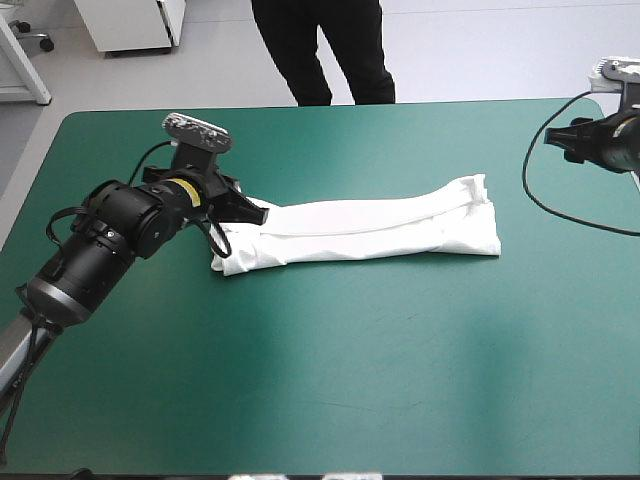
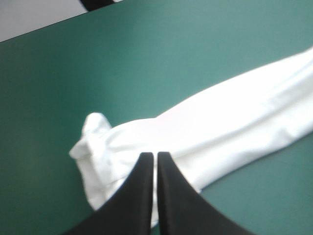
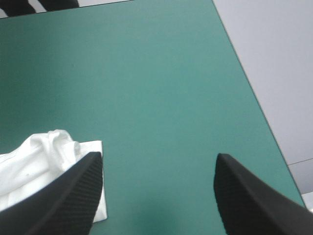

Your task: Fold the cloth

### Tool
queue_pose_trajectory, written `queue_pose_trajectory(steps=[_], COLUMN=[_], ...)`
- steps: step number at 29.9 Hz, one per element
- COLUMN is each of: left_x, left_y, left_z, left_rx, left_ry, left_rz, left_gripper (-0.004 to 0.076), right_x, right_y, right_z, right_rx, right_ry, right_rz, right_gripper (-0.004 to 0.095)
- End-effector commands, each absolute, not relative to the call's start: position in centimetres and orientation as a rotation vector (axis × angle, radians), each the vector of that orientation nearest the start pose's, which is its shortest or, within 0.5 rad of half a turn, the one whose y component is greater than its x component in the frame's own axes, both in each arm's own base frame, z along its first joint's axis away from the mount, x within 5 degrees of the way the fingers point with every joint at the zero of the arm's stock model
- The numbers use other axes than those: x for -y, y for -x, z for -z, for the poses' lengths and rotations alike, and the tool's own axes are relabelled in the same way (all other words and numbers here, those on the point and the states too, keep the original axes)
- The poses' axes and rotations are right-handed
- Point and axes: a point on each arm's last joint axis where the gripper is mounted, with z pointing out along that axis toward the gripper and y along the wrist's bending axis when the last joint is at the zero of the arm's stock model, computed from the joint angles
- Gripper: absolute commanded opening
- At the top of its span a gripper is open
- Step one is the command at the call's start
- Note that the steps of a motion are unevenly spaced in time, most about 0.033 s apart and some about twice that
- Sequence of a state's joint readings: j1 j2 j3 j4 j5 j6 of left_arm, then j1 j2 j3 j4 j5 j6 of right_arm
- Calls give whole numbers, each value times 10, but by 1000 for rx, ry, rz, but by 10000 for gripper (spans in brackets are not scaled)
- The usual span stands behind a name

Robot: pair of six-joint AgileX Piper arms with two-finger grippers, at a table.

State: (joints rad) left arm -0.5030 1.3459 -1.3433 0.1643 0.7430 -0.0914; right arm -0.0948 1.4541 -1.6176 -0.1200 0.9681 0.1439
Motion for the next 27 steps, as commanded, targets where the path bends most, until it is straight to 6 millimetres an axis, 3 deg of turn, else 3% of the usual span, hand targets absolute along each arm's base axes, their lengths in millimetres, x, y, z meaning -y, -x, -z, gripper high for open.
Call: queue_pose_trajectory(steps=[1,5,8,14,20,27], left_x=[151,168,181,207,231,252], left_y=[-255,-264,-278,-310,-344,-376], left_z=[-416,-406,-385,-345,-327,-296], left_rx=[-1998,-1998,-2044,-2184,-2229,-2298], left_ry=[-624,-686,-725,-792,-838,-860], left_rz=[270,392,436,490,509,524], left_gripper=[-6,-6,-6,-6,-6,-7], right_x=[37,33,31,31,30,25], right_y=[-296,-297,-300,-303,-306,-317], right_z=[-454,-451,-444,-403,-361,-348], right_rx=[-2198,-2224,-2261,-2383,-2487,-2484], right_ry=[-221,-184,-162,-146,-117,-78], right_rz=[17,-38,-51,-67,-79,-169], right_gripper=[621,618,602,594,594,594])
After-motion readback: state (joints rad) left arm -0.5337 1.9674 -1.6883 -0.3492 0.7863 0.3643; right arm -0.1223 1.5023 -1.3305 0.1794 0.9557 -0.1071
